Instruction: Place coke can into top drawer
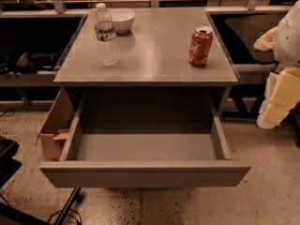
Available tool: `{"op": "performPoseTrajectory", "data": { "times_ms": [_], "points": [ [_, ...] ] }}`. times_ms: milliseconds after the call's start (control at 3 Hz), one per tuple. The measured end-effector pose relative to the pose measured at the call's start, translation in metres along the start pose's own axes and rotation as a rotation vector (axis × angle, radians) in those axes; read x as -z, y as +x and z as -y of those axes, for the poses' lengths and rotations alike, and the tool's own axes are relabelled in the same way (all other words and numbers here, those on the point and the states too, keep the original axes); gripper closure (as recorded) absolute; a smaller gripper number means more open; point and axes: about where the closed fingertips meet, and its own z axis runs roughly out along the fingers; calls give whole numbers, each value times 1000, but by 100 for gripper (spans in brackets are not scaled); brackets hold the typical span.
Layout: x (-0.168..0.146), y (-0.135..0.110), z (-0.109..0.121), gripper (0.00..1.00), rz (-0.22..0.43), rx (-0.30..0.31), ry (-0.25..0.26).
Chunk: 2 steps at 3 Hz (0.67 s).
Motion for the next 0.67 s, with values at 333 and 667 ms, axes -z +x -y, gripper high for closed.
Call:
{"op": "performPoseTrajectory", "data": {
  "times_ms": [333, 667],
  "points": [
    [0, 0, 0, 0, 0, 0, 0],
    [-5, 0, 16, 0, 50, -18, 11]
  ]
}}
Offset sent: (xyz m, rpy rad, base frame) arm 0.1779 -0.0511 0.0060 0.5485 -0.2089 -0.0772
